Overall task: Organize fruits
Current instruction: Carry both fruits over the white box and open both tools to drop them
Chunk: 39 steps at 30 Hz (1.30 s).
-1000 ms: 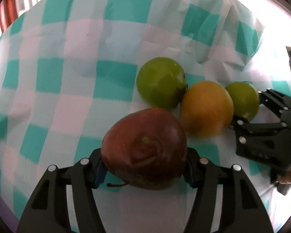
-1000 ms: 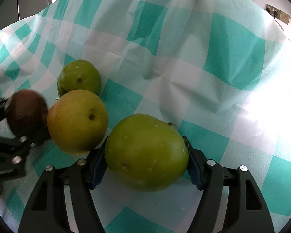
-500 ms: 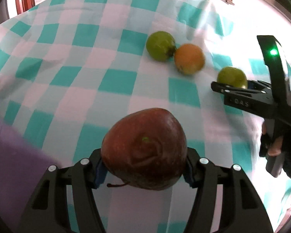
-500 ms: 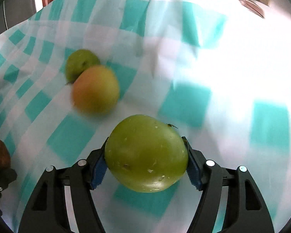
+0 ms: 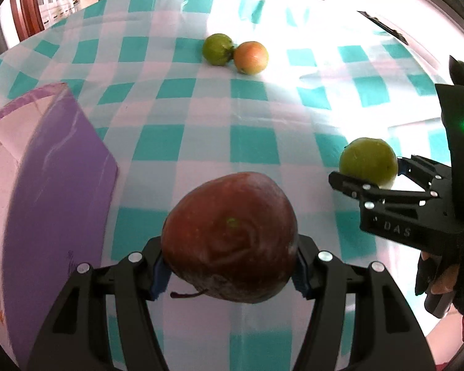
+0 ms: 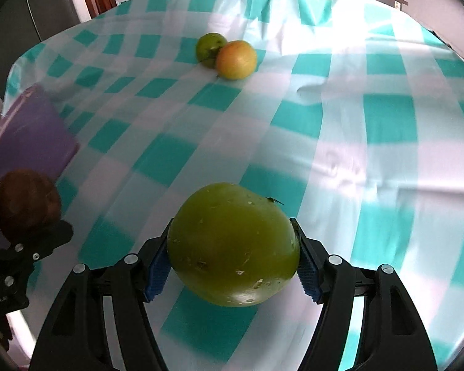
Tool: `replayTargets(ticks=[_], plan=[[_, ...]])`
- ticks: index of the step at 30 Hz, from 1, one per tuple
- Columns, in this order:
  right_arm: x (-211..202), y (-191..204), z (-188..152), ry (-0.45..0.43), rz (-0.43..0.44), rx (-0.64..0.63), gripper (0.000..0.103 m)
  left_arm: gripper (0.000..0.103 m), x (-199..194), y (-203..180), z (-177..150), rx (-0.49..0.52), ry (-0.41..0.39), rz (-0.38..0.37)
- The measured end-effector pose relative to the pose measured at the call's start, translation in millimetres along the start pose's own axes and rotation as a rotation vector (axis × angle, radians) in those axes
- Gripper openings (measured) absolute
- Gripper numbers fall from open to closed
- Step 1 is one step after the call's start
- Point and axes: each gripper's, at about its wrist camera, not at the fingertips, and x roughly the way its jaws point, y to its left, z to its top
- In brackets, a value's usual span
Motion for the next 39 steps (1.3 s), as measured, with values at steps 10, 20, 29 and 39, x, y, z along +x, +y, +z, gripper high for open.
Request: replayTargets(ticks=[10, 20, 29, 39], plan=[[-59.0, 22.3, -52.2, -0.018, 0.0, 0.033, 0.067, 0.062, -54.5, -14.0, -36.0, 0.103, -0.032, -0.038], [-111.0, 39.9, -67.0, -0.076, -0.022, 0.04, 0.067, 0.062, -119.3, -3.2, -51.1, 0.139, -0.139, -0.056], [-139.7, 93.8, -44.2, -0.139, 0.014, -0.052, 0.067, 0.062, -170.2, 44.3, -63.7, 0.076, -0.239, -0.009], [-162.1, 197.7, -12.9, -0.201, 0.119, -0.273, 0.067, 0.062, -215.3, 128.6, -91.9, -0.113, -0.316, 0.103]])
